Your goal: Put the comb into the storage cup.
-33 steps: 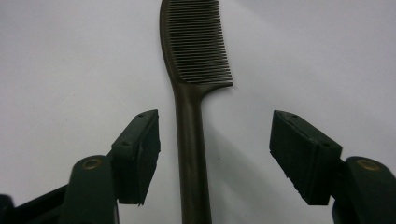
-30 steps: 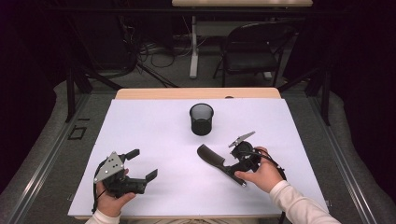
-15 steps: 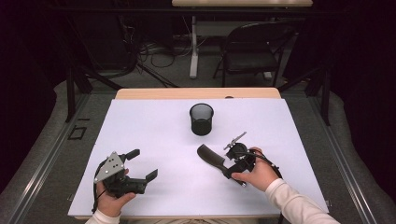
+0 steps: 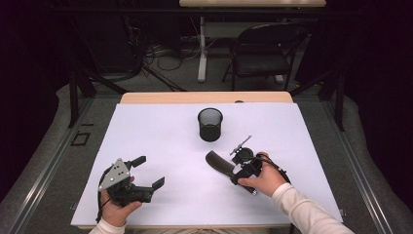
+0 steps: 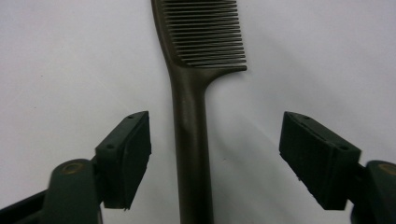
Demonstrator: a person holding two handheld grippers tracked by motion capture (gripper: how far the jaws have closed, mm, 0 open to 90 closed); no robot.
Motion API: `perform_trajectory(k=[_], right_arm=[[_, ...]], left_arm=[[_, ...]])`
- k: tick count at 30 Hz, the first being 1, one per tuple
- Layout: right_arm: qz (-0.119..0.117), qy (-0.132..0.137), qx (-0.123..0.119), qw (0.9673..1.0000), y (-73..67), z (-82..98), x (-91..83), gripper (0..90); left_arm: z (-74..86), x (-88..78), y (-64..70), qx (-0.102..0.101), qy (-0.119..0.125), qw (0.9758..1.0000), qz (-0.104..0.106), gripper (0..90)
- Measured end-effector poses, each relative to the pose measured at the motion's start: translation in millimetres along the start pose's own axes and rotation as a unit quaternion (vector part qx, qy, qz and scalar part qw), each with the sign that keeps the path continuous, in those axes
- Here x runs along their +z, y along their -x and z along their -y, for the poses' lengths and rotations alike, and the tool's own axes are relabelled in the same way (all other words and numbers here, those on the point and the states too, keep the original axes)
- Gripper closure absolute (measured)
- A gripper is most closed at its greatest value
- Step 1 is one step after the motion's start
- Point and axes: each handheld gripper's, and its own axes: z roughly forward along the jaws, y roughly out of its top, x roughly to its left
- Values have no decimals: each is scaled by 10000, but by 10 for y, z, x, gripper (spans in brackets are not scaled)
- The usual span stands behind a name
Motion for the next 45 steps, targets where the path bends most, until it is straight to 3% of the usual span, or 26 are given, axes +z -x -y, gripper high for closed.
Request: perform_trajectory(k=[9,10,11,13,17,21,25,26,35,36,37,41,45], right_arm=[[-28,-326,3,9995,-9,-60,60,296],[-36,-406,115,9991,-20,-65,63,298],[-45,-453,-53,9989,5,-78,68,312],[-76,-459,76,9989,-9,-79,84,336],[-64,-614,50,9981,-6,-99,86,374],[-57,-572,51,9983,-2,-105,93,415],[-62,-754,12,9971,10,-123,73,448],[-100,-594,86,9981,4,-111,96,463],[-139,-844,11,9963,-8,-117,91,551],[-138,-849,23,9963,-12,-116,95,557],[-155,-687,82,9975,-23,-102,119,566],[-124,-830,6,9965,-28,-109,109,594],[-121,-767,-4,9970,-34,-100,127,606]], left_arm=[[0,-1,0,3,-2,10000,8,29],[0,0,0,6,-3,10000,9,28],[0,0,1,7,-5,10000,8,29],[0,1,1,4,-5,10000,12,28],[1,2,0,5,-16,10000,13,29],[1,0,-1,2,-7,10000,11,29],[1,1,-1,5,-15,10000,12,29],[1,1,-1,5,-17,10000,11,29],[4,3,-7,0,-17,10000,51,29],[4,3,-7,2,-16,10000,49,29],[4,3,-6,-1,-11,10000,47,28],[5,4,-7,-3,-12,10000,42,29],[5,5,-6,3,-14,10000,39,29]])
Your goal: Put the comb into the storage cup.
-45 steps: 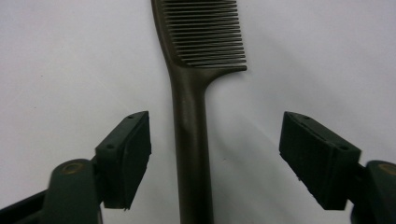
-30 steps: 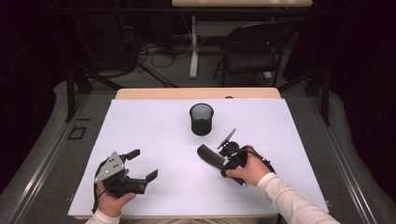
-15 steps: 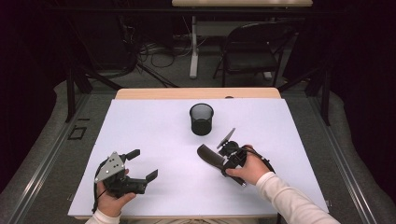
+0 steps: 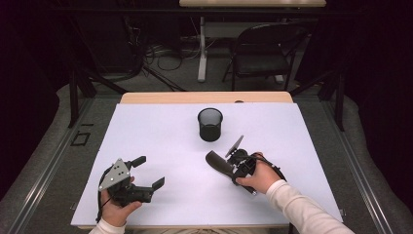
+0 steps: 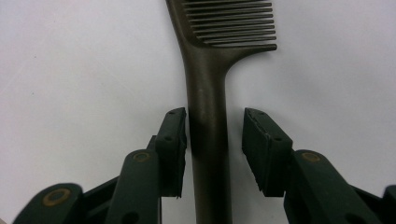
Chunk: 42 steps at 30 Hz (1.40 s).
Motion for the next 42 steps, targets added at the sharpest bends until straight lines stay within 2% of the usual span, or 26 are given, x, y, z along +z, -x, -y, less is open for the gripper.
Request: perform_trajectory(k=[7,12,13,14,26,31,42], right_arm=[[-13,5,38,10000,-10,5,8,639],[19,-88,-1,10000,-12,-1,-4,651],[-1,61,54,10000,-19,8,17,653],[3,-15,15,10000,-13,3,7,656],[14,-22,-68,10000,-31,-1,9,706],[15,-176,-106,9998,-28,-11,-13,720],[16,-182,-139,9997,-31,-11,-14,725]], left_arm=[[1,2,1,5,-21,10000,-8,29],[3,5,-1,-3,-6,10000,4,29],[5,6,-3,-1,-5,10000,3,29],[6,6,-4,-4,-12,10000,-8,29],[9,6,-10,-12,-16,10000,-14,34],[9,6,-9,-7,-17,10000,-13,34],[10,7,-8,-10,-17,10000,-14,34]])
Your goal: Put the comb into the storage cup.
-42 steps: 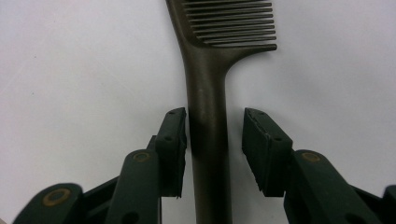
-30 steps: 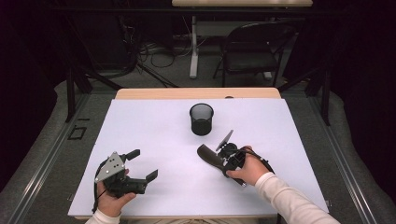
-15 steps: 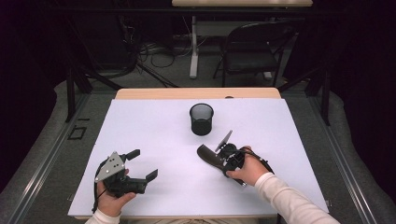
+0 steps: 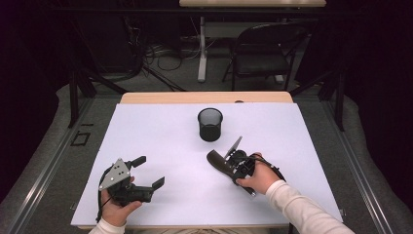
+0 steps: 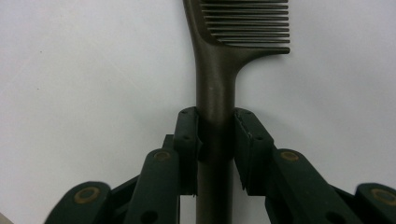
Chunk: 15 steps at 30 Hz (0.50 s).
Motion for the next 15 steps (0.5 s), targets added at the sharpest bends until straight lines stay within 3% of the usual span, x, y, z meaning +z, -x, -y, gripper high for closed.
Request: perform_trajectory(k=[3,6,15], right_arm=[[-5,-7,7,10000,-2,2,-1,725],[-26,169,26,9999,-5,12,23,726],[-45,170,38,9998,-2,12,20,726]], left_arm=[[-1,-2,-1,0,4,10000,2,34],[0,-1,-1,-2,1,10000,0,34],[1,-1,-1,-2,1,10000,-1,34]])
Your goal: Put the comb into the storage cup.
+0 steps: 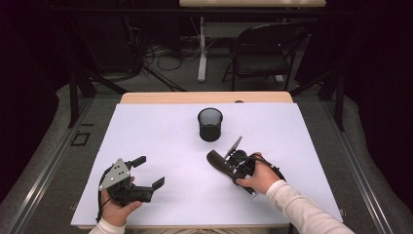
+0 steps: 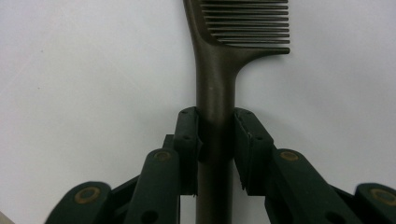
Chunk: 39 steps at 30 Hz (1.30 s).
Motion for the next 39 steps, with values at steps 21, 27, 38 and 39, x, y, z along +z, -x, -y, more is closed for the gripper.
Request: perform_trajectory(k=[21,27,38,39], right_arm=[[-7,237,17,9997,-15,19,-78,727],[-19,366,22,9993,-26,27,-124,727],[-14,649,-64,9979,-45,34,-198,727],[-12,678,-78,9977,-45,35,-204,727]], left_arm=[[2,2,0,-6,-7,10000,-6,34],[2,1,0,-10,-1,10000,-9,34],[4,2,-3,-12,4,10000,-4,34],[3,1,-1,-12,-5,10000,-17,34]])
